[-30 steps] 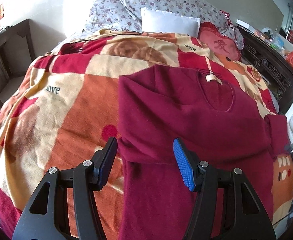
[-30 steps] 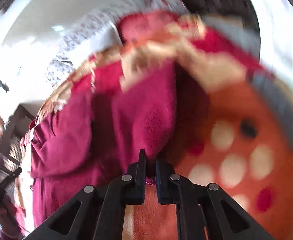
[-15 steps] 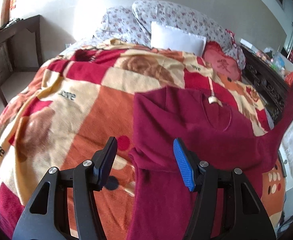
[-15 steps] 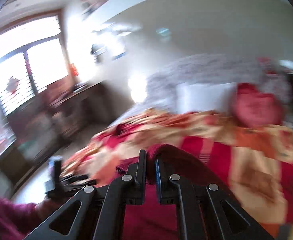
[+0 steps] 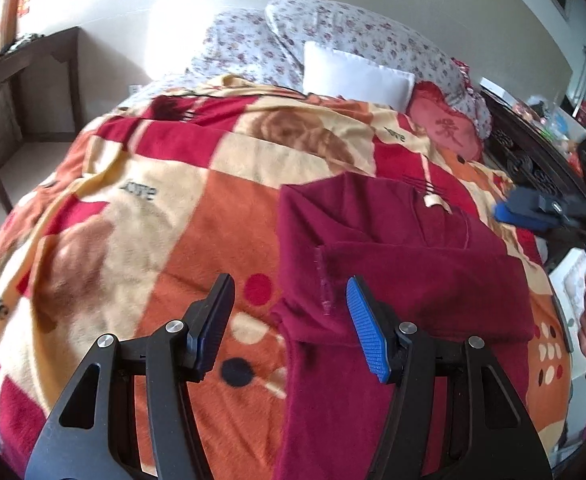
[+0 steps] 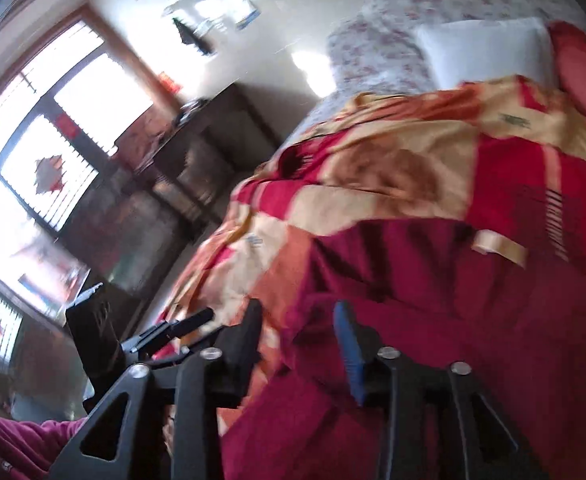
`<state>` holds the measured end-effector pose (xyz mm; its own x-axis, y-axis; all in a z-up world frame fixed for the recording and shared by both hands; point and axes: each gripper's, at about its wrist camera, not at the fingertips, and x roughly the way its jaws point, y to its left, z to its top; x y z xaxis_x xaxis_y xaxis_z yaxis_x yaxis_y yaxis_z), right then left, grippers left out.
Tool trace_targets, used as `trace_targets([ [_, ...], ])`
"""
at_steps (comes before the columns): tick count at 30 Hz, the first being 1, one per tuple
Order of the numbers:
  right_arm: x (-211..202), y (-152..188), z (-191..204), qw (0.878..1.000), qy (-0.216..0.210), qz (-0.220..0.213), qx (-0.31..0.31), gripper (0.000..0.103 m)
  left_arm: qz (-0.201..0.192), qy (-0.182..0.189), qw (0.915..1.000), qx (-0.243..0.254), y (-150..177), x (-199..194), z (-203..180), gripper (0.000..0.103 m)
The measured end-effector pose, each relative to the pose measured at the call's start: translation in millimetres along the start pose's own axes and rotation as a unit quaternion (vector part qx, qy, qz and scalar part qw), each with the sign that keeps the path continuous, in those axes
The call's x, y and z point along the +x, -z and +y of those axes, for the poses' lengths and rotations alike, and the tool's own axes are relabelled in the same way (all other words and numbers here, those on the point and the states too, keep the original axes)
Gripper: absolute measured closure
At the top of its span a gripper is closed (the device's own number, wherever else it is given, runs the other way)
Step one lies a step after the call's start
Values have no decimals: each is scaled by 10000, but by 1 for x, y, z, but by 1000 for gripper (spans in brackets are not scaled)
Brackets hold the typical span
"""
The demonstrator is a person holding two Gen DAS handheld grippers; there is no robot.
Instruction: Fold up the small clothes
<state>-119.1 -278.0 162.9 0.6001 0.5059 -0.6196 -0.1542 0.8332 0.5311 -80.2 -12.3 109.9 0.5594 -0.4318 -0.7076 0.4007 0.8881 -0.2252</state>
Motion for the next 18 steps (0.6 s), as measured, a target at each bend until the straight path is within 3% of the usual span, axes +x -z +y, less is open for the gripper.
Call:
trace_targets([
  [2, -20, 18, -9, 9993, 346, -130, 13, 64, 92, 62, 9999, 14, 0, 13, -4, 45],
  [6, -63, 59, -49, 9857, 1626, -357, 253, 62, 283, 42, 9993, 231, -2, 44, -20, 45],
  [11, -85, 95, -112, 9657, 2388, -226, 991, 62, 576, -39, 9977, 354, -10, 86, -33, 45],
  [18, -99, 110, -139, 9625, 2222, -503, 1472, 62, 699, -31, 9973, 233, -15, 110, -34, 45],
])
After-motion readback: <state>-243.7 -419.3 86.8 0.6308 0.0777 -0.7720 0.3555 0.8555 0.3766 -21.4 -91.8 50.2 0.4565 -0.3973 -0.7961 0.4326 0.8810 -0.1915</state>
